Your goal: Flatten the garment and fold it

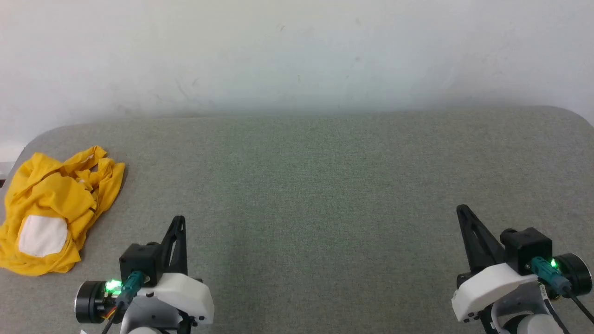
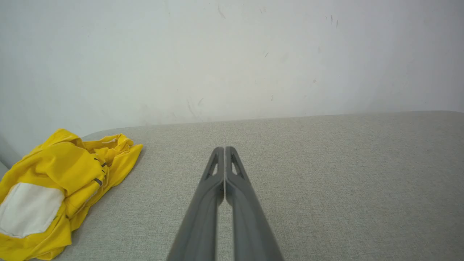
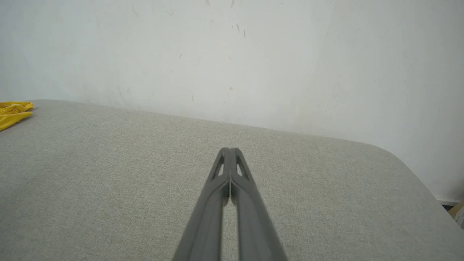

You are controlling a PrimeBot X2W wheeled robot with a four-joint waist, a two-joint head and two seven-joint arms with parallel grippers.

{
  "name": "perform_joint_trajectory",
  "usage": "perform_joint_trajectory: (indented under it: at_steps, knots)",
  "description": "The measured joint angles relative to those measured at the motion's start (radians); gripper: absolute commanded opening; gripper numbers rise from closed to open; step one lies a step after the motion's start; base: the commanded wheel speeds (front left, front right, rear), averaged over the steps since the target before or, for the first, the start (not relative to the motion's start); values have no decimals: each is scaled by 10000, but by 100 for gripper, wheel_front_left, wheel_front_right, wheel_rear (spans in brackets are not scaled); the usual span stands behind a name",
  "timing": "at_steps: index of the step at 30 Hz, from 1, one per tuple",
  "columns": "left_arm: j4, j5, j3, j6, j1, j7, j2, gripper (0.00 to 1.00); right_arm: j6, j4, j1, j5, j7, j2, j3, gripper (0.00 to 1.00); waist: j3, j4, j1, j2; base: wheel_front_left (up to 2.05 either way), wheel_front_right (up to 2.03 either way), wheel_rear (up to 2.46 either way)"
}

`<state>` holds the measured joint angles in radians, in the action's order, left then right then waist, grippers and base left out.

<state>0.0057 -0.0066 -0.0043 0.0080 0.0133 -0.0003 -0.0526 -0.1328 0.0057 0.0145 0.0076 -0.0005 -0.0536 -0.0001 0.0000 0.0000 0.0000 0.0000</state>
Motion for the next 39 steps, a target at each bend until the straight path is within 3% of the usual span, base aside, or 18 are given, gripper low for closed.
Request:
perform_joint_trajectory:
  at_steps: [10, 11, 26, 39]
  knots:
    - [0, 0, 0, 0, 0, 0, 0, 0, 0, 0, 0, 0, 0, 0, 0, 0, 0, 0, 0, 0, 0, 0, 0]
    - [6, -2, -6, 4, 2, 0, -2, 100, 0, 10, 6, 4, 0, -4, 0, 100, 0, 0, 0, 0, 0, 0, 0]
    - [35, -10, -117, 19, 3, -161, -2, 100, 0, 46, 13, 25, -142, -6, -88, 100, 27, 44, 0, 0, 0, 0, 0]
    - [48, -82, -244, 115, 3, -412, -2, 100, 0, 50, 15, 17, -443, -8, -265, 100, 66, 474, 0, 0, 0, 0, 0]
